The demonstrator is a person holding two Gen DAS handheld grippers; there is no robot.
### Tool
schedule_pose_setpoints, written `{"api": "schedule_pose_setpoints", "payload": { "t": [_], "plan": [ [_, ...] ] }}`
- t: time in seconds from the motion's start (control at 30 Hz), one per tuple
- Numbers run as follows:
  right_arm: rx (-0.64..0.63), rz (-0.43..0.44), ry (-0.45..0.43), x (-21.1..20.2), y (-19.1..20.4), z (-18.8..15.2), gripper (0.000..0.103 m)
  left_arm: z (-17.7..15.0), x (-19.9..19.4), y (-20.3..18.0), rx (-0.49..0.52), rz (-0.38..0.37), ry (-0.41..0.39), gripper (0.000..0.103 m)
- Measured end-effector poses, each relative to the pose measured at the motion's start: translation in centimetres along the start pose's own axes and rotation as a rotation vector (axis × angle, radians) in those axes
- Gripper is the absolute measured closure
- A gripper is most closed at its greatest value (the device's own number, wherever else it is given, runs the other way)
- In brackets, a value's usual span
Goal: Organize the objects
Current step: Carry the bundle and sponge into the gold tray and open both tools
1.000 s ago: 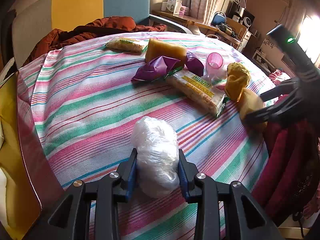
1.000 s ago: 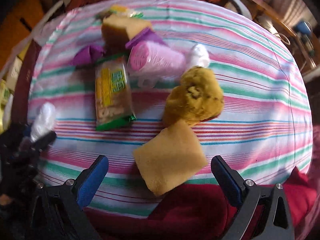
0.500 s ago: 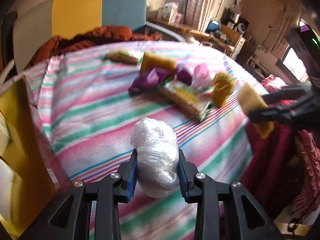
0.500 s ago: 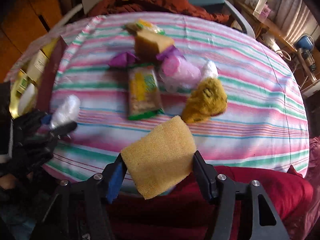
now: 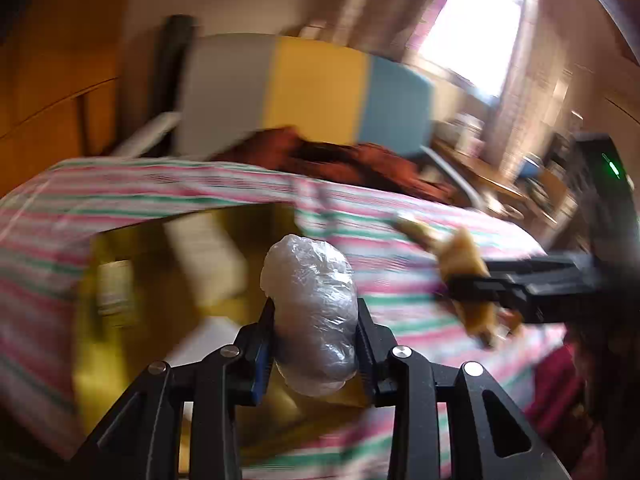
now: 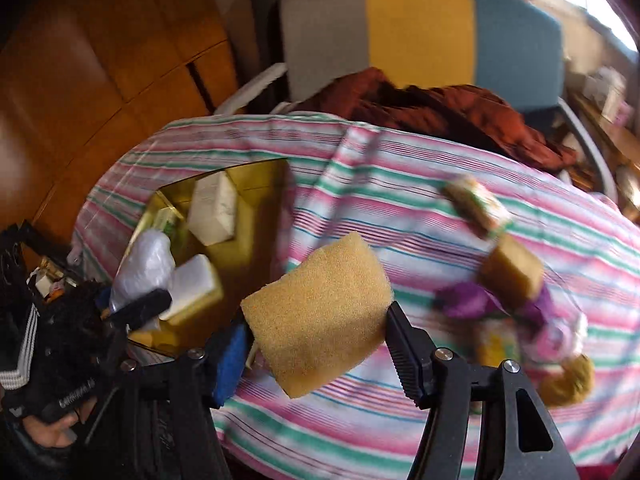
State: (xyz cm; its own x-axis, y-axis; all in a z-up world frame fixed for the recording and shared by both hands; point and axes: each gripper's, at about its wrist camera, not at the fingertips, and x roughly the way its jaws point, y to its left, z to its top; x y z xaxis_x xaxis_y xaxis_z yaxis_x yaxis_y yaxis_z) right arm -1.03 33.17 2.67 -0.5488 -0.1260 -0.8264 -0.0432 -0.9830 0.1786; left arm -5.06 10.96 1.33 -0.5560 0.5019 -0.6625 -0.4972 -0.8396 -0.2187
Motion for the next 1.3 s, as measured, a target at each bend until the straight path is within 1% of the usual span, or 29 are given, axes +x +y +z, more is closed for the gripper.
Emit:
{"api": "schedule_pose_setpoints", "payload": {
  "t": [0.07,0.13,0.2,0.23,0.3,0.33,0.37,0.4,0.47,0.63,0.73,0.9,1.3],
  "plan": [
    [-0.035,0.017,0.015,1.5,2.2,1.1,0.039,0.1,0.0,2.6,-0.040,0.059,-0.007,0.068],
    [-0.053,0.022,0.021,3.2,3.6,2.0,0.039,0.2,0.0,5.4,-0.087,0.138,-0.004,0.068],
    [-0.062,0.015,0.026,4.4,4.7,2.9,0.037,0.2,0.2,7.7,-0.138,0.181,0.008,0.066],
    [-0.060,0.009,0.026,5.3,5.1,3.7,0.034,0.0,0.3,8.7,-0.159,0.208,0.010,0.063],
    [-0.045,0.006,0.013,6.4,5.6,4.8,0.019,-0.4,0.6,10.1,-0.183,0.241,0.037,0.053],
    [-0.039,0.008,0.012,6.8,5.7,5.1,0.004,-0.8,0.7,10.9,-0.207,0.249,0.049,0.052],
    [-0.029,0.004,0.010,7.3,5.9,5.3,0.001,-1.3,0.7,11.4,-0.220,0.251,0.059,0.051],
    [-0.021,0.000,0.013,7.4,5.9,5.4,0.001,-1.7,0.8,11.7,-0.227,0.249,0.069,0.049],
    [-0.011,0.011,0.019,7.7,6.1,5.1,0.001,-2.5,0.7,12.1,-0.239,0.253,0.075,0.049],
    [0.007,0.000,0.031,7.6,6.0,3.3,0.001,-4.1,-0.6,13.3,-0.304,0.289,0.037,0.049],
    [0.020,-0.009,0.022,7.2,6.0,2.0,0.001,-4.4,-1.7,13.4,-0.320,0.310,0.011,0.049],
    [0.021,-0.019,-0.022,6.2,6.7,0.2,0.000,-4.4,-3.6,12.1,-0.278,0.342,-0.030,0.049],
    [-0.066,-0.089,-0.143,4.0,9.2,-2.6,0.000,-4.2,-4.9,7.7,-0.179,0.344,-0.069,0.049]
  ]
}}
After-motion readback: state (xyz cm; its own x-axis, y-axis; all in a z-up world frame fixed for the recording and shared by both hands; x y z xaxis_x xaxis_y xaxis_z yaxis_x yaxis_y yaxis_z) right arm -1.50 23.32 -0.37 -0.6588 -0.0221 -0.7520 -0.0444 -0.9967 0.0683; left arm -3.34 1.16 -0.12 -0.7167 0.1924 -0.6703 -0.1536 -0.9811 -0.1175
